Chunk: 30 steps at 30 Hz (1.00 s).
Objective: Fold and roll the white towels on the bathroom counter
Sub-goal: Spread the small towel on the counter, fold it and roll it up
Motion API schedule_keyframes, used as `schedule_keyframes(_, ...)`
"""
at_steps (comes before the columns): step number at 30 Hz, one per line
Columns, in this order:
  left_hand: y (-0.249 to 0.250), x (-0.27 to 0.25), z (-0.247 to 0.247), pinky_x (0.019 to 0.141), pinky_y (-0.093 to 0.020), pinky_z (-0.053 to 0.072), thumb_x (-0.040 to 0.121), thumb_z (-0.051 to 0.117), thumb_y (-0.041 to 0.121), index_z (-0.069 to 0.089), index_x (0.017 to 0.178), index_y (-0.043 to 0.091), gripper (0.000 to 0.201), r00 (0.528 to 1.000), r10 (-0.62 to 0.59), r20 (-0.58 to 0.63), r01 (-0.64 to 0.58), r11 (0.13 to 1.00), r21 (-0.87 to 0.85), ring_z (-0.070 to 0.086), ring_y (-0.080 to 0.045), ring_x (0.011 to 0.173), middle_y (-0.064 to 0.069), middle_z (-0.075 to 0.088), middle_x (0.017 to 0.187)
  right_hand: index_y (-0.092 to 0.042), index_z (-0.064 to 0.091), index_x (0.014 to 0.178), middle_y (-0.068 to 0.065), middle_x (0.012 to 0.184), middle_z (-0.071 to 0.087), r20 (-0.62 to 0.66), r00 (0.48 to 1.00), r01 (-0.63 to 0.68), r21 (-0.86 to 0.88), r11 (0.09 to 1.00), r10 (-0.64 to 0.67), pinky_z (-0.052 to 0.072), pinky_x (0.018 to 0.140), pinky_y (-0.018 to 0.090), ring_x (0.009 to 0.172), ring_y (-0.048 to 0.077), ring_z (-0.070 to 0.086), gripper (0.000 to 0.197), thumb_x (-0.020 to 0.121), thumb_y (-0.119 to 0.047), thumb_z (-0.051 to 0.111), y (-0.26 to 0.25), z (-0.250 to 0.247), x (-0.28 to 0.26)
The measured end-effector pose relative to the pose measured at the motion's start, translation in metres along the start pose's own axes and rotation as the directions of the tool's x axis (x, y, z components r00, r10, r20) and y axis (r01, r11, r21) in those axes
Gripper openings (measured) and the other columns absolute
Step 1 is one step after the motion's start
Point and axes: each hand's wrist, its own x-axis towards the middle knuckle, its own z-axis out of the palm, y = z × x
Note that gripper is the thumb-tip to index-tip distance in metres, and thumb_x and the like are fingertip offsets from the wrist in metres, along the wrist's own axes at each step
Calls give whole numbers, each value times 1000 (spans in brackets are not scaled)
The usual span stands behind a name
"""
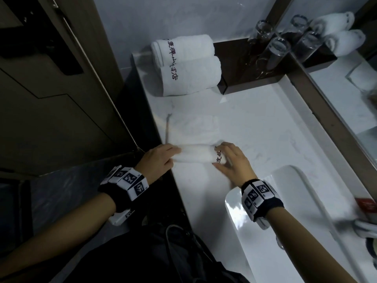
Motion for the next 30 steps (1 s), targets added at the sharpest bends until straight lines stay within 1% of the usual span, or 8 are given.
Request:
schedule_keyframes(3,-7,-7,-6,96,-20,40,83,60,2,60,119,11,37,998,-61,34,65,990,-125,59,-21,108,-9,63,120,-26,63,110,-15,118,59,25,999,-46,19,999,45,16,93,21,114,8,45,37,75,-28,75,3,-6,-5)
schedule_keyframes(6,-8,5,-12,88,-27,48,85,59,7,52,121,16,38,990,-138,-10,133,970,-206,60,-23,97,-13,62,111,-43,61,100,-26,94,54,92,955,-295,267,917,281,27,92,24,96,4,42,21,81,-37,67,0,-11,9)
schedule_keyframes(12,-1,29,-8,83,-13,41,80,49,-17,63,98,-5,26,975,16,-220,-19,1000,-13,50,-14,89,-21,55,105,-11,45,97,-3,68,43,68,846,-499,446,743,528,36,52,8,62,14,42,34,87,-41,58,-8,3,47)
schedule_keyframes(15,4,24,-6,80,-42,56,65,60,-21,65,97,-10,34,972,151,-180,-109,968,225,65,-37,84,-26,66,94,-10,42,101,-2,77,47,-42,849,-471,390,791,526,38,63,17,73,19,46,34,89,-38,58,-10,8,52)
schedule_keyframes(18,-1,14,2,79,-52,56,56,72,-16,65,102,-11,46,959,239,-150,-160,898,409,68,-38,89,-24,69,97,-3,49,114,8,103,54,-247,899,-324,180,929,362,29,86,30,95,23,49,36,90,-27,58,-11,13,45)
schedule_keyframes(21,-4,12,6,87,-58,49,58,72,-13,59,112,-11,55,968,218,-125,-147,895,421,63,-40,104,-25,66,110,-9,60,114,11,119,56,-178,976,-131,-11,991,127,23,90,28,111,33,50,30,87,-23,63,-6,13,33)
schedule_keyframes(24,-4,19,4,96,-55,44,65,71,-9,57,117,-8,54,985,132,-109,-91,943,320,59,-40,110,-25,63,116,-21,52,128,0,138,47,-18,990,-142,-138,980,141,17,98,28,125,21,42,59,76,-39,72,0,9,26)
schedule_keyframes(30,-8,24,-2,96,-34,32,75,68,1,60,116,0,42,998,7,-66,-4,999,46,55,-33,111,-18,62,116,-16,60,118,4,127,57,-75,992,-113,-112,987,105,18,94,27,117,25,51,43,78,-26,72,-8,1,17)
